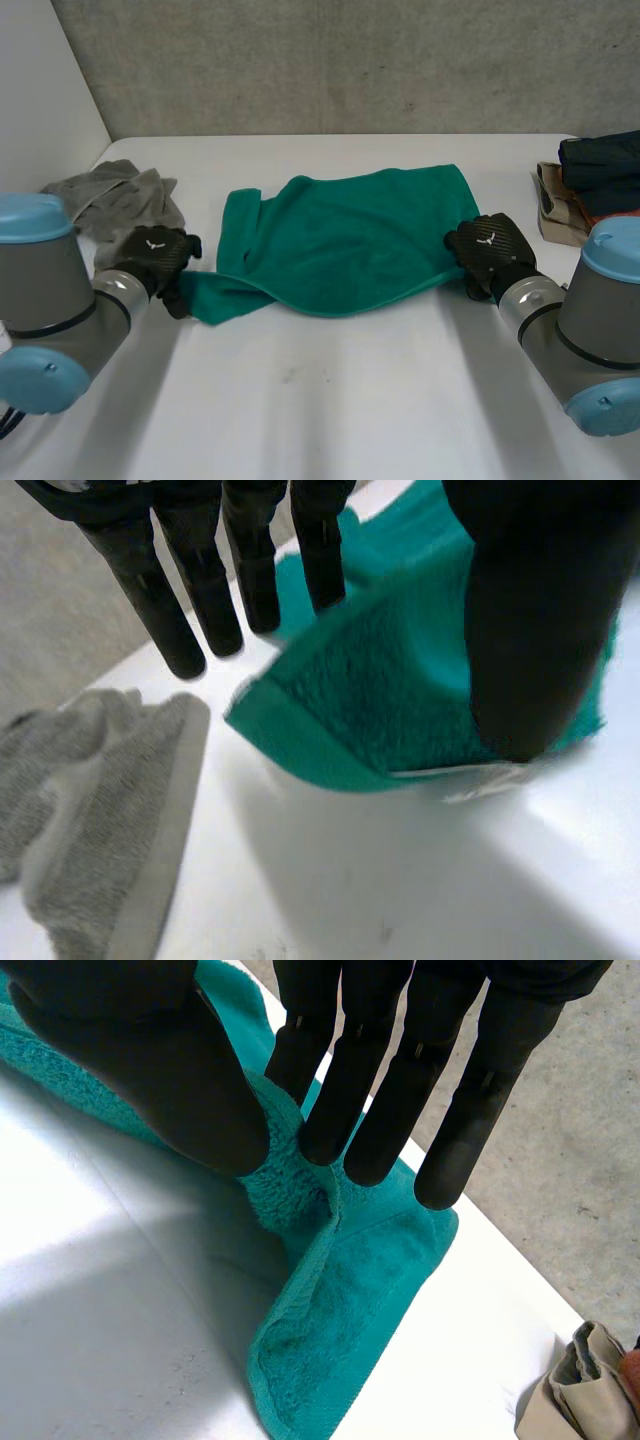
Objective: Fold the laundry.
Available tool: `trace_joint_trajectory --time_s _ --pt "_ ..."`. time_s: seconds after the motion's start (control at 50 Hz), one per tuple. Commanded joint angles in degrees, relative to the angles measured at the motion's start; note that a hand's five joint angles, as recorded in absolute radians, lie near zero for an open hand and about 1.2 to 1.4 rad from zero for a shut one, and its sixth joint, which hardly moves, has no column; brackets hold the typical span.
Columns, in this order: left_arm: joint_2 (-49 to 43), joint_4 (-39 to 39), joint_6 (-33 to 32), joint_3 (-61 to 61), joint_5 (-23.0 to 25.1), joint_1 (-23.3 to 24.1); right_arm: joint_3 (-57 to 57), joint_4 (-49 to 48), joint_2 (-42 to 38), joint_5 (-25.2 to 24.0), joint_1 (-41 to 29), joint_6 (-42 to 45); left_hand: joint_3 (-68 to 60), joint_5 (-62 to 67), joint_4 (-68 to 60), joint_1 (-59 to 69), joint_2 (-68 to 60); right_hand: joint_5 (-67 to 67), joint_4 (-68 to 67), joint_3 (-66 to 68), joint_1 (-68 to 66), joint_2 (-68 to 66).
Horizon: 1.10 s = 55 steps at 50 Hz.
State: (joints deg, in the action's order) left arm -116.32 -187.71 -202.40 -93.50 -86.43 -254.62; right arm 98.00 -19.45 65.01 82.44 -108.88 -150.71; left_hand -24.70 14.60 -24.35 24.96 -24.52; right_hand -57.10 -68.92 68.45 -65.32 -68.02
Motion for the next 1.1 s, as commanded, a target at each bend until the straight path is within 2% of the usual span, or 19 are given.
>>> trace_joint_trajectory --time_s 0.02,0.06,0.08,0.14,0.24,0.34,0.46,0.54,0.6,0.72,0.76,0.84,0.9,0.94,0.98,1.0,1.02,1.08,1.1 --pt "-7.87 -0.29 -0.01 7.63 0.12 -0.36 -0.08 0.11 0.11 0.18 -0.01 0.16 -39.62 39.72 -39.97 39.36 -39.80 -12.90 -11.08 11.55 -14.68 -11.98" --pt "-8.40 0.06 -0.01 8.94 -0.14 -0.36 -0.09 0.29 0.81 0.26 0.08 0.60 -53.73 53.83 -54.08 53.47 -53.91 -12.90 -11.08 11.55 -14.68 -11.98" --pt "-8.22 0.23 -0.01 9.56 -0.23 -0.36 -0.09 0.37 1.34 0.26 0.08 0.86 -55.28 55.38 -55.64 55.02 -55.46 -12.90 -11.08 11.55 -14.68 -11.98" --pt "-6.65 0.50 0.51 9.74 -0.41 0.00 -0.61 2.56 5.02 0.44 0.08 2.88 -55.30 55.40 -55.65 55.04 -55.48 -12.90 -11.08 11.55 -14.68 -11.98" --pt "8.26 4.35 0.43 7.11 -0.58 0.00 -3.94 10.99 13.46 0.70 0.07 9.46 -55.30 55.40 -55.65 55.04 -55.48 -12.90 -11.08 11.55 -14.68 -11.98" --pt "19.97 7.18 -0.10 6.14 -0.58 0.17 -15.78 23.01 22.16 1.58 0.77 14.13 -55.30 55.40 -55.65 55.04 -55.48 -12.90 -11.08 11.55 -14.68 -11.98" --pt "31.75 7.62 -0.19 5.35 -0.76 -0.09 -28.11 34.73 24.28 2.11 2.36 14.13 -55.30 55.40 -55.65 55.04 -55.48 -12.90 -11.08 11.55 -14.68 -11.98" --pt "31.07 7.53 -0.37 4.82 -0.85 -0.44 -30.23 37.82 22.27 2.11 2.54 14.22 -55.30 55.40 -55.65 55.04 -55.48 -12.90 -11.08 11.55 -14.68 -11.98" --pt "27.56 7.88 -0.72 5.17 -0.76 -0.36 -29.79 38.52 17.53 2.20 2.10 14.48 -55.30 55.40 -55.65 55.04 -55.48 -12.90 -11.08 11.55 -14.68 -11.98" --pt "11.58 8.06 -6.16 8.06 -0.94 0.70 -29.00 38.87 5.68 3.51 1.31 15.62 -55.30 55.40 -55.65 55.04 -55.48 -12.90 -11.08 11.55 -14.68 -11.98" --pt "6.83 7.80 -7.39 10.69 -1.46 1.05 -29.61 38.26 2.85 4.30 1.04 16.24 -55.30 55.40 -55.65 55.04 -55.48 -12.90 -11.08 11.55 -14.68 -11.98" --pt "-5.55 3.60 -8.98 23.66 -5.84 2.98 -34.26 35.37 -2.87 7.03 0.87 16.24 -55.30 55.40 -55.65 55.04 -55.48 -12.90 -11.08 11.55 -14.68 -11.98" --pt "-7.69 -0.45 -8.89 30.29 -7.35 3.25 -39.80 28.61 -4.54 8.52 0.78 15.45 -55.30 55.40 -55.65 55.04 -55.48 -12.90 -11.08 11.55 -14.68 -11.98" --pt "-7.87 -6.95 -8.80 35.13 -7.44 3.77 -41.74 23.08 -4.46 8.70 0.60 14.32 -55.30 55.40 -55.65 55.04 -55.48 -12.90 -11.08 11.55 -14.68 -11.98" --pt "-7.61 -13.35 -8.72 36.54 -7.35 3.69 -42.89 12.72 -3.58 8.70 0.51 11.33 -55.30 55.40 -55.65 55.04 -55.48 -12.90 -11.08 11.55 -14.68 -11.98" --pt "-6.74 -20.87 -8.19 36.98 -7.61 3.69 -42.71 9.03 -2.97 8.53 0.51 10.28 -55.30 55.40 -55.65 55.04 -55.48 -12.90 -11.08 11.55 -14.68 -11.98" --pt "-5.77 -24.25 -8.01 36.81 -7.88 3.77 -41.93 2.29 -1.05 8.79 0.60 8.35 -55.30 55.40 -55.65 55.04 -55.48 -12.90 -11.08 11.55 -14.68 -11.98" --pt "-0.34 -34.88 -7.23 34.28 -8.23 4.30 -39.29 -5.93 2.74 8.70 0.60 5.00 -55.30 55.40 -55.65 55.04 -55.48 -12.90 -11.08 11.55 -14.68 -11.98" --pt "0.99 -36.05 -7.05 33.04 -8.40 4.56 -36.76 -9.43 5.19 8.53 0.69 3.77 -55.30 55.40 -55.65 55.04 -55.48 -12.90 -11.08 11.55 -14.68 -11.98"
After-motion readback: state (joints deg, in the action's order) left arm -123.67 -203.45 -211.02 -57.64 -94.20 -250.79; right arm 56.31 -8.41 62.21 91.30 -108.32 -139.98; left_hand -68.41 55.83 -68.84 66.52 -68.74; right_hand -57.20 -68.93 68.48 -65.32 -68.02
